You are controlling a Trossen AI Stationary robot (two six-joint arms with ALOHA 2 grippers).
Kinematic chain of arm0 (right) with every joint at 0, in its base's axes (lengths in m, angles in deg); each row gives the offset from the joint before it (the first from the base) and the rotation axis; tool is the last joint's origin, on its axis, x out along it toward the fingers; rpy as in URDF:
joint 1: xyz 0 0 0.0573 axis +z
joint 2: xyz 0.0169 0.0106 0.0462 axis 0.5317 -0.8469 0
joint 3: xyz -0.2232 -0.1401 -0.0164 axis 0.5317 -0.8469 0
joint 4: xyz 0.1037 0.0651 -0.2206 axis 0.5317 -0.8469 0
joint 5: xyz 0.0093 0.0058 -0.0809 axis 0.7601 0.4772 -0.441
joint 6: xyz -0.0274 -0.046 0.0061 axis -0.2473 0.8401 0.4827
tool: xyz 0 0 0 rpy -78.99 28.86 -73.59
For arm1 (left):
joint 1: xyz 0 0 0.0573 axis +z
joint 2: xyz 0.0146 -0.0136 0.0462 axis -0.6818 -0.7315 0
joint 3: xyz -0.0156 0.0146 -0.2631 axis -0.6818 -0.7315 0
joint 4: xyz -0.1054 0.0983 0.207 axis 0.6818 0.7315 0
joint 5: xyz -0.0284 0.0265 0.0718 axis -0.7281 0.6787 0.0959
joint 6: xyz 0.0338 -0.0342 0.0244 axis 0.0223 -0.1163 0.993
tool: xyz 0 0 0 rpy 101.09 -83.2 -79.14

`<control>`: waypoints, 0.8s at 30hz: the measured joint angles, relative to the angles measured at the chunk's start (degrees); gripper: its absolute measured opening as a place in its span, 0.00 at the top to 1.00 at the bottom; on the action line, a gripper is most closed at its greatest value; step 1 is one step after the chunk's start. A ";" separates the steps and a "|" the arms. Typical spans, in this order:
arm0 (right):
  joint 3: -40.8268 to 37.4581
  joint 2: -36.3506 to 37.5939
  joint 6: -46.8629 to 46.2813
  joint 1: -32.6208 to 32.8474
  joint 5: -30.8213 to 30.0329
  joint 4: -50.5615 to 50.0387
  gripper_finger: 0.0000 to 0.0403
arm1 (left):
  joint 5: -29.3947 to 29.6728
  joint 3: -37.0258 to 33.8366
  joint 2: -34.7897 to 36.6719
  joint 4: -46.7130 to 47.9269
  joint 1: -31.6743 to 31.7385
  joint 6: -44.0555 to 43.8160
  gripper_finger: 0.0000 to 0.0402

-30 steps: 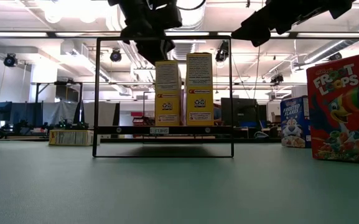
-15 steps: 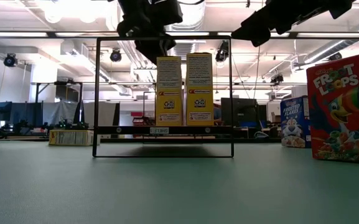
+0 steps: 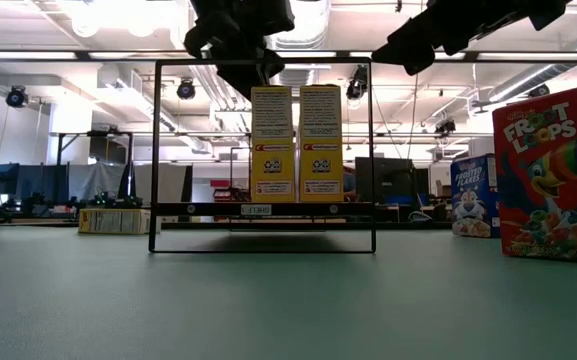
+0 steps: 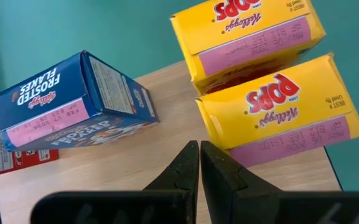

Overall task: Stack cereal on shelf
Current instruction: Put the right yellow cereal box on the shelf aligned with the other yellow cereal box, then put the top blue cereal box on the shelf aligned with the other blue cereal box

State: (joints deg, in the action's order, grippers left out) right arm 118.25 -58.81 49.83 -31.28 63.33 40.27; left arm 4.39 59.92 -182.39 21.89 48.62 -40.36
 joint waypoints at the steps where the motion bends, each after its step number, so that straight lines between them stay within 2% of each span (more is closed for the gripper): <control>1: 0.00 0.00 0.00 0.00 0.00 0.00 0.48 | 0.05 0.00 0.21 0.00 0.00 0.08 1.00; 9: 0.00 0.00 -0.33 0.00 -0.02 0.00 0.48 | 0.50 0.00 4.30 -0.05 0.02 0.61 1.00; 12: 0.00 0.00 -1.61 0.00 -1.85 -0.01 0.48 | 0.63 0.00 7.04 -0.16 -0.18 0.33 1.00; 17: 0.00 0.00 -5.07 0.00 -9.01 -0.02 0.48 | 0.61 -3.18 12.52 -3.34 -1.63 -0.83 1.00; 21: 0.00 0.00 -9.50 -0.02 -14.62 0.11 0.48 | 0.59 -10.20 19.02 -8.88 -3.15 -1.14 1.00; 24: 0.02 0.00 -15.84 -0.05 -21.51 0.13 0.48 | 0.55 -16.55 24.20 -14.60 -3.80 -3.59 1.00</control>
State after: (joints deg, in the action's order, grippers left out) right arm 118.27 -58.81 33.98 -31.33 41.82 40.40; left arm 4.93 43.37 -158.19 7.29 44.82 -43.95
